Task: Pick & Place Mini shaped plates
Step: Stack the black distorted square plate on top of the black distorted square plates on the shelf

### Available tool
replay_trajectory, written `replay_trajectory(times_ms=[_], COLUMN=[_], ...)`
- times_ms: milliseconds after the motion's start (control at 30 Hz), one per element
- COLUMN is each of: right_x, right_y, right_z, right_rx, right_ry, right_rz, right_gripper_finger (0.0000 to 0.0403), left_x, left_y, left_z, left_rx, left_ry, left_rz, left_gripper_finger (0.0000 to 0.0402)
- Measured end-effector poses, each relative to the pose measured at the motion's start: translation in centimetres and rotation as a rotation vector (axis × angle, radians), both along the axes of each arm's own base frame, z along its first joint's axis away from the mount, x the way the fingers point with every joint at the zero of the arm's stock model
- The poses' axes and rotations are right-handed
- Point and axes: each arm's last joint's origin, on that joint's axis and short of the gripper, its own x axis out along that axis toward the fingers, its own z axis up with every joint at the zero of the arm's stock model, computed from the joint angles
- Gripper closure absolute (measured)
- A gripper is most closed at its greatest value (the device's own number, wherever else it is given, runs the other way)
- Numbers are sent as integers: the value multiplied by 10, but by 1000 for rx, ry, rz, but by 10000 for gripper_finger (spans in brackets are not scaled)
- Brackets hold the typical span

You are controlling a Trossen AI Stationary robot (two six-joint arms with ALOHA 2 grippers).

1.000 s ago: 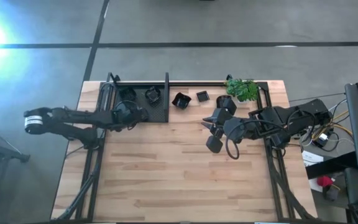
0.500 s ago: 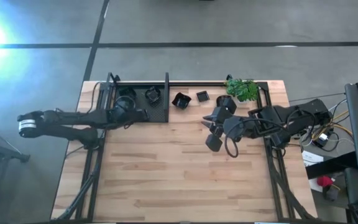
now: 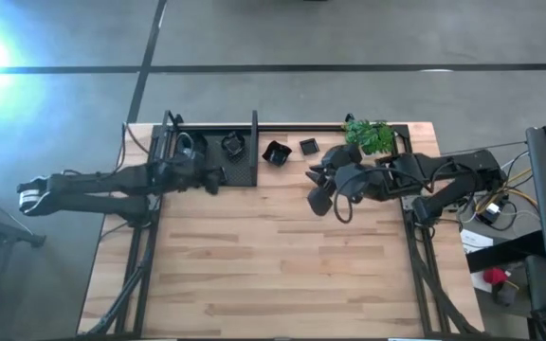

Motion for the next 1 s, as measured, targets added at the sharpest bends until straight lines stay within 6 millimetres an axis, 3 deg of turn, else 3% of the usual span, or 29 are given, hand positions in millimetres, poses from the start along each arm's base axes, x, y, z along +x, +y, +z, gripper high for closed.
replay_trajectory(times_ms=[167,400,667,1000], right_x=[7,18,34,52], right_y=[-13,-35,-61,-79], right_z=[-5,-11,-18,-36], right_rx=[35,115,308,341], right_ry=[-8,-18,-113,-106], right_rz=[-78,-131,-209,-288], right_gripper_finger=[323,322,320,322], left_x=[3,5,4,1], left_y=[-18,-45,-69,-86], left_z=[28,55,65,71], left_rx=[80,177,177,168], left_ry=[-55,-118,-174,-238], left_rz=[-257,-463,-608,-707], left_gripper_finger=[320,320,320,320])
